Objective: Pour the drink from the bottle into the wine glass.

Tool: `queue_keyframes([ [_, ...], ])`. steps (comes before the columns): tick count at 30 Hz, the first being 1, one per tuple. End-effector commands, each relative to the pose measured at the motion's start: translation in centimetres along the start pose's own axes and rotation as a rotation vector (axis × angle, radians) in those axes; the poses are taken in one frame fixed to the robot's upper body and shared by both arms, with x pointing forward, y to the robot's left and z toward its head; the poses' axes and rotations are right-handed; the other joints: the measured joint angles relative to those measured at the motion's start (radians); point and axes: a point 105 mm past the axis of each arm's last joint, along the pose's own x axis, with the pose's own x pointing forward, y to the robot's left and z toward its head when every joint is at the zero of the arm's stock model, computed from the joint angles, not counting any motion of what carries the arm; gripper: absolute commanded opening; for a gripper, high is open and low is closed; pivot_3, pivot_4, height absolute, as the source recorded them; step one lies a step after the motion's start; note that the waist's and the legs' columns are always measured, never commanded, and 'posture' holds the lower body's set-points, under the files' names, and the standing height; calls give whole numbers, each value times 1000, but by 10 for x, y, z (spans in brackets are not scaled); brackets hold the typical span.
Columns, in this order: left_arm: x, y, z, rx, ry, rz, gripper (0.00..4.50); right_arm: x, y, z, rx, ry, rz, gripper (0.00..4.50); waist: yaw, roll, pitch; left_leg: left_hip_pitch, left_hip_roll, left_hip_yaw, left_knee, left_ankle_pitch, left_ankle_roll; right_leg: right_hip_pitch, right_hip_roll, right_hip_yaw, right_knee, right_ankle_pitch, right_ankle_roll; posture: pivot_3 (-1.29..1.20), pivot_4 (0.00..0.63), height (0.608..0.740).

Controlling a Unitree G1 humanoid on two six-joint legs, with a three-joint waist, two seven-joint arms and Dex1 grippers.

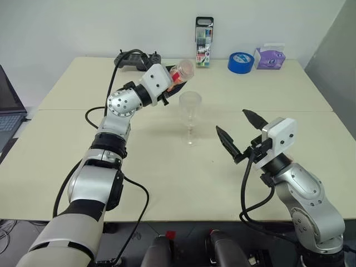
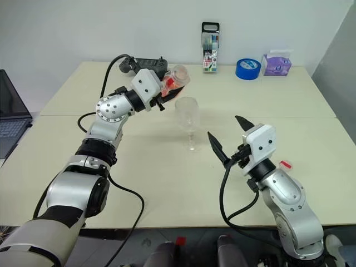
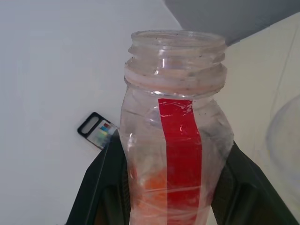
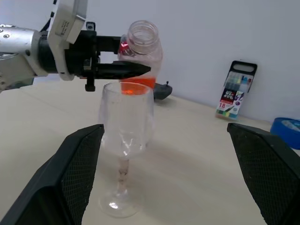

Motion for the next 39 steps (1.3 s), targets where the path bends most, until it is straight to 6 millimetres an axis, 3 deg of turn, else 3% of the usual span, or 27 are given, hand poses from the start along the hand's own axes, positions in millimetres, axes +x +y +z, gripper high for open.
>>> queue_keyframes([
  [1,4,18,20,128,-61,37,1706,-5,-6,16,-3,-96,-39,4500,1,0,0,0,0,0,0,0,0,0,0,0,0,0,0,0,150,740],
  [15,-6,18,11,330,-17,-17,1706,-30,12,-17,29,4,1,4500,2,0,0,0,0,0,1,0,0,1,0,0,0,-1,2,0,150,740],
  [39,-13,19,8,686,-5,-52,1691,-31,13,-21,24,26,26,4500,2,0,0,0,0,1,1,0,0,1,-1,0,1,0,0,0,150,740],
])
